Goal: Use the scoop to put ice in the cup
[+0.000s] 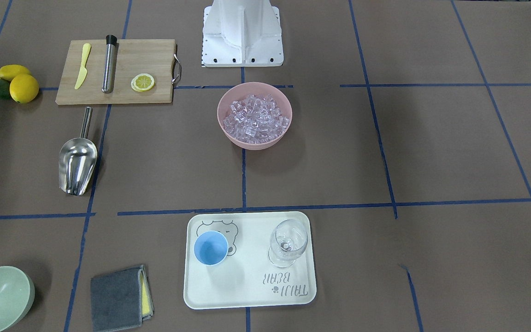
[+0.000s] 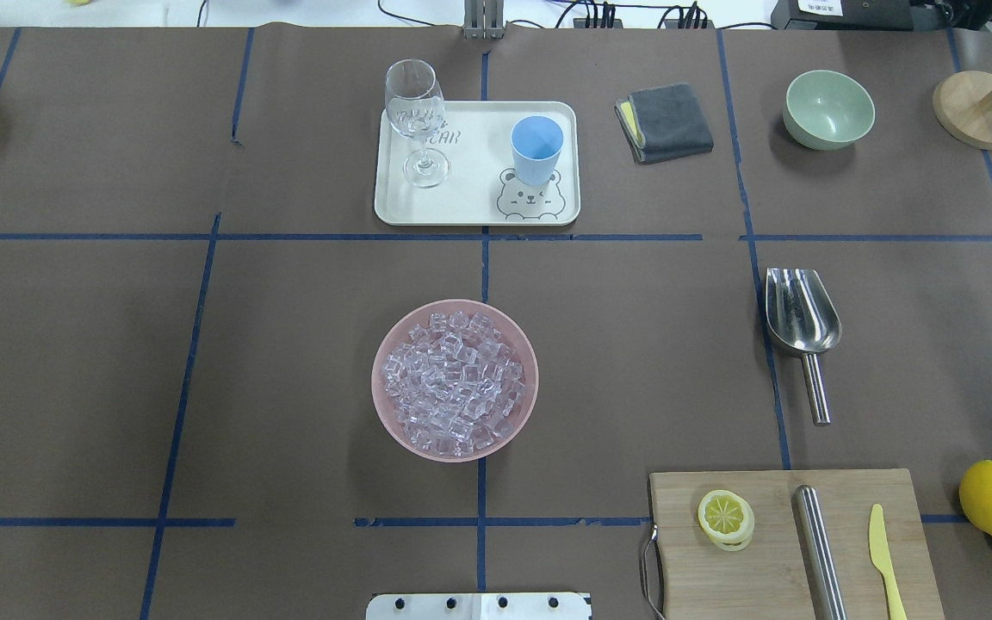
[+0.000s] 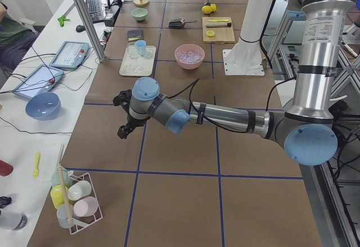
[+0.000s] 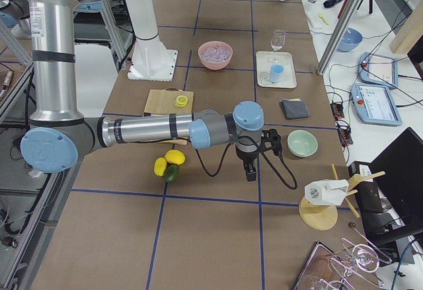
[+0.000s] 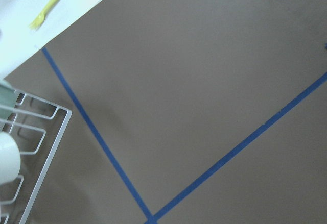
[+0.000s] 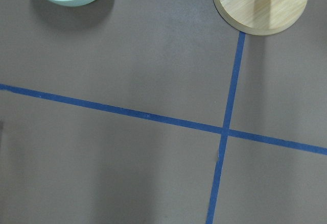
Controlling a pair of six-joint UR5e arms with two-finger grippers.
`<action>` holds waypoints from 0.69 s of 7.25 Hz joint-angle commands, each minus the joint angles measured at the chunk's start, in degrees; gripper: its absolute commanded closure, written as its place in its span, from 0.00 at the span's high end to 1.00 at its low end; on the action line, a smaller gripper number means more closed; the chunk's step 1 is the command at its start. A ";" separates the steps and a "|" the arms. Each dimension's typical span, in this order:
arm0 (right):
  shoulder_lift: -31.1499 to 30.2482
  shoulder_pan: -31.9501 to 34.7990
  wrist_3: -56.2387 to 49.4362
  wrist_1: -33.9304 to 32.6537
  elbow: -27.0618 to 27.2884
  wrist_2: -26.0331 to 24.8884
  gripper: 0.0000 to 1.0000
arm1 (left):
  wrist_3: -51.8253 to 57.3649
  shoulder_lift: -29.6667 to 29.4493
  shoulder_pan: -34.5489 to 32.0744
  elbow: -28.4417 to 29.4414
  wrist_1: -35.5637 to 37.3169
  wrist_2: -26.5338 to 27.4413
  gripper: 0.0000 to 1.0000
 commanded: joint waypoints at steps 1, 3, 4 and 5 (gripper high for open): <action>0.26 -0.37 -0.82 0.24 0.04 0.09 1.00 | -7.33 -0.65 4.77 0.55 -8.83 -0.96 1.00; 0.43 -2.65 0.75 1.46 0.22 -0.09 1.00 | -10.40 -1.52 12.75 -0.06 -13.74 -0.70 1.00; 0.43 -3.79 3.02 1.82 0.31 -0.09 1.00 | -10.68 -4.14 20.11 0.72 -16.65 1.13 1.00; 0.43 -4.50 5.30 3.39 0.22 -0.27 1.00 | -10.94 -5.64 23.75 0.30 -16.59 2.98 1.00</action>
